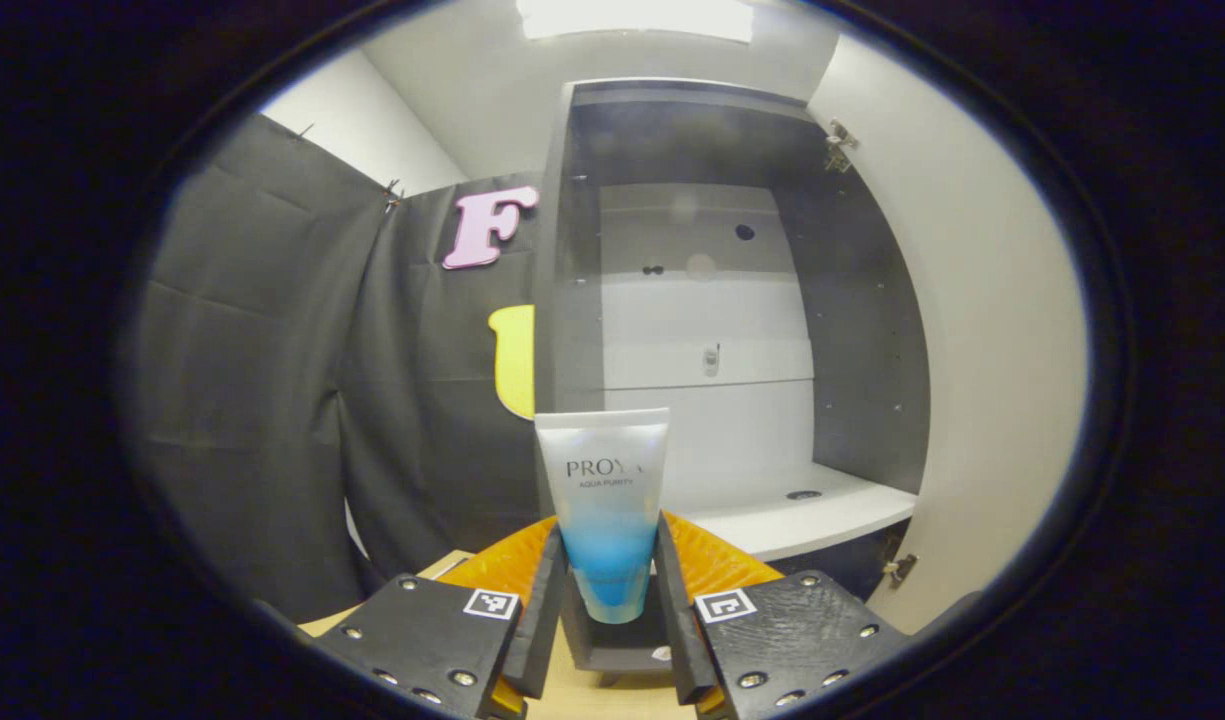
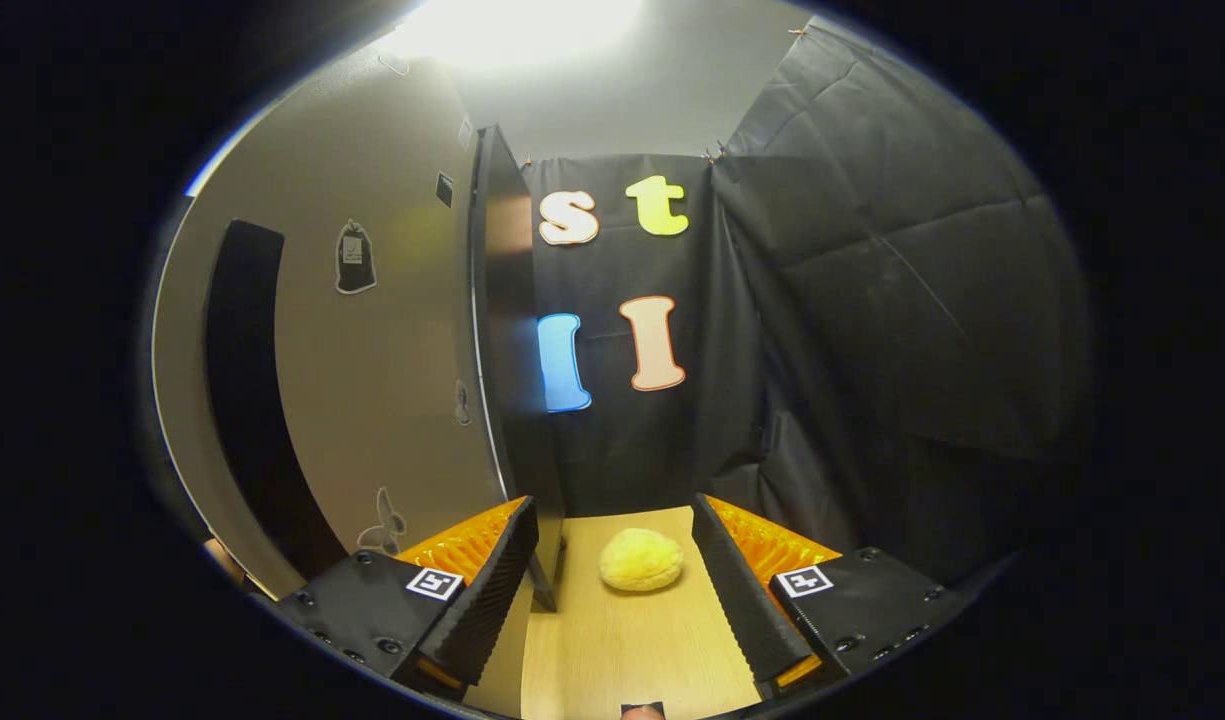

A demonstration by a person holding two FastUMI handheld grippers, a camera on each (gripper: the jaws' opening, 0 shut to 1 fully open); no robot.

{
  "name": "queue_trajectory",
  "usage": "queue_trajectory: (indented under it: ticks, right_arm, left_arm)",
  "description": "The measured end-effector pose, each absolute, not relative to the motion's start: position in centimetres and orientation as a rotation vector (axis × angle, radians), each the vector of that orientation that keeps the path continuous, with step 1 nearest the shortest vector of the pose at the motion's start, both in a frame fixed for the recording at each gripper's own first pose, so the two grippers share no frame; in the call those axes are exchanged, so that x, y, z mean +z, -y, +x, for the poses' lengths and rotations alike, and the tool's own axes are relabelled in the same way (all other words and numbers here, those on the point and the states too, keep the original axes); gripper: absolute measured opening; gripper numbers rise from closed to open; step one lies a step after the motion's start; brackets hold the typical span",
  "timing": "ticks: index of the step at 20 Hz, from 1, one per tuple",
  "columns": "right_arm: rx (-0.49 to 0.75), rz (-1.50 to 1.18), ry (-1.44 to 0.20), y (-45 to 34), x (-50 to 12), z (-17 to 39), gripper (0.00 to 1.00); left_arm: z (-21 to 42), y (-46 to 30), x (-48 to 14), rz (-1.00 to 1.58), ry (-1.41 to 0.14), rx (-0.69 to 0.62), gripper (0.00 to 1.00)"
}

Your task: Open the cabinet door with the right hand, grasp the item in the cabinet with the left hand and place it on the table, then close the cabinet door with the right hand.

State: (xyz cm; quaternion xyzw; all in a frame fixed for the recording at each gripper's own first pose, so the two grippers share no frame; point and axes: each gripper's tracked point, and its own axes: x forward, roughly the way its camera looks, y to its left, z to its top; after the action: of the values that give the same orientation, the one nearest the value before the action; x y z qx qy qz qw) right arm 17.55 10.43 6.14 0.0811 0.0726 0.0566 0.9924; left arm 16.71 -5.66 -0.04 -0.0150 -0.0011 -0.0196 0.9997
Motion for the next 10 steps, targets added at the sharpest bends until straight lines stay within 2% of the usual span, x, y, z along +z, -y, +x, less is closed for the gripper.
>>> queue_trajectory:
  ticks: [5,8,9,10]
  right_arm:
    - [0.155,0.169,-0.151,-11.6,5.7,17.7,0.98]
    - [0.167,0.167,-0.163,-12.0,5.4,17.8,0.98]
    - [0.162,0.157,-0.164,-11.8,5.4,17.8,0.98]
    - [0.156,0.147,-0.163,-11.6,5.3,17.9,0.98]
  left_arm:
    - [13.5,1.4,-3.2,-0.006,-0.016,0.041,0.53]
    - [11.4,-0.7,-6.0,0.002,-0.040,0.079,0.53]
    - [10.8,-1.4,-7.2,0.002,-0.056,0.092,0.49]
    - [10.2,-2.0,-8.0,0.001,-0.070,0.104,0.53]
